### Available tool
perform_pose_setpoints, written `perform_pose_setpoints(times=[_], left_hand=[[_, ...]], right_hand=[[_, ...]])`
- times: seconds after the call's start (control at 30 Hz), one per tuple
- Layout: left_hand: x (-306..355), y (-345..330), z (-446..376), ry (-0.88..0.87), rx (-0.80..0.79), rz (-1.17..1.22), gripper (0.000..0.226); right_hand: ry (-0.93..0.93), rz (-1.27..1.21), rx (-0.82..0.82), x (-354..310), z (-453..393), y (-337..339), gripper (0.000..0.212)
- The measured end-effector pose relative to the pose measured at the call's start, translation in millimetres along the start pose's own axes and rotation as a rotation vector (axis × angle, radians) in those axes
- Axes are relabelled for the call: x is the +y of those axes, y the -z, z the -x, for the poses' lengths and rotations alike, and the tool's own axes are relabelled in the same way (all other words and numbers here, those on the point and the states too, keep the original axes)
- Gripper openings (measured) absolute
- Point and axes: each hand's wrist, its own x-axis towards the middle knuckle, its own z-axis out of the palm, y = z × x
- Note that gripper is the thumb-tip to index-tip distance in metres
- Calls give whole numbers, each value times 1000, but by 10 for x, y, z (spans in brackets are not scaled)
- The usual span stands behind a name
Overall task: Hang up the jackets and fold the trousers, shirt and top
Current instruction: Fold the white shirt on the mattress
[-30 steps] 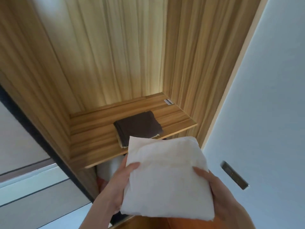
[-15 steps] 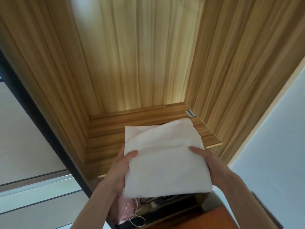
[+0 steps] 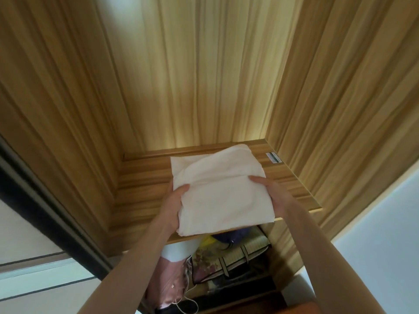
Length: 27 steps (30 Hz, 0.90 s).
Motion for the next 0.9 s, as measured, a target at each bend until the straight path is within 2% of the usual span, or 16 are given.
perform_pose_setpoints(times=[0.13,0.3,0.37,0.5,0.57,0.67,0.73,0.77,0.83,0.9], left_hand=[[-157,-49,-324,2,67,-21,36],[-288,-31,-598,-2,119,-125,43],[-331,6,-691,1,124,-164,46],[-393,97,-820,21,125,-191,48],[-388,98,-857,-17,156,-269,48],[-385,76,-873,-218,303,-574,49],[-404,58,-812,-378,461,-939,46],[-425,51,-761,-470,492,-1118,45],[-484,26,-673,-648,395,-1361,45],[-558,-11,-617,-729,277,-1529,57]], right_hand=[[-49,51,28,17,-407,132,76],[-101,135,106,87,-721,150,54],[-74,165,136,166,-821,168,48],[22,170,208,299,-905,178,53],[115,367,304,317,-906,162,57],[332,879,470,388,-908,139,53],[546,1136,526,481,-880,118,51],[640,1195,502,529,-868,102,53],[730,1270,411,610,-860,44,59],[711,1350,342,680,-888,-9,68]])
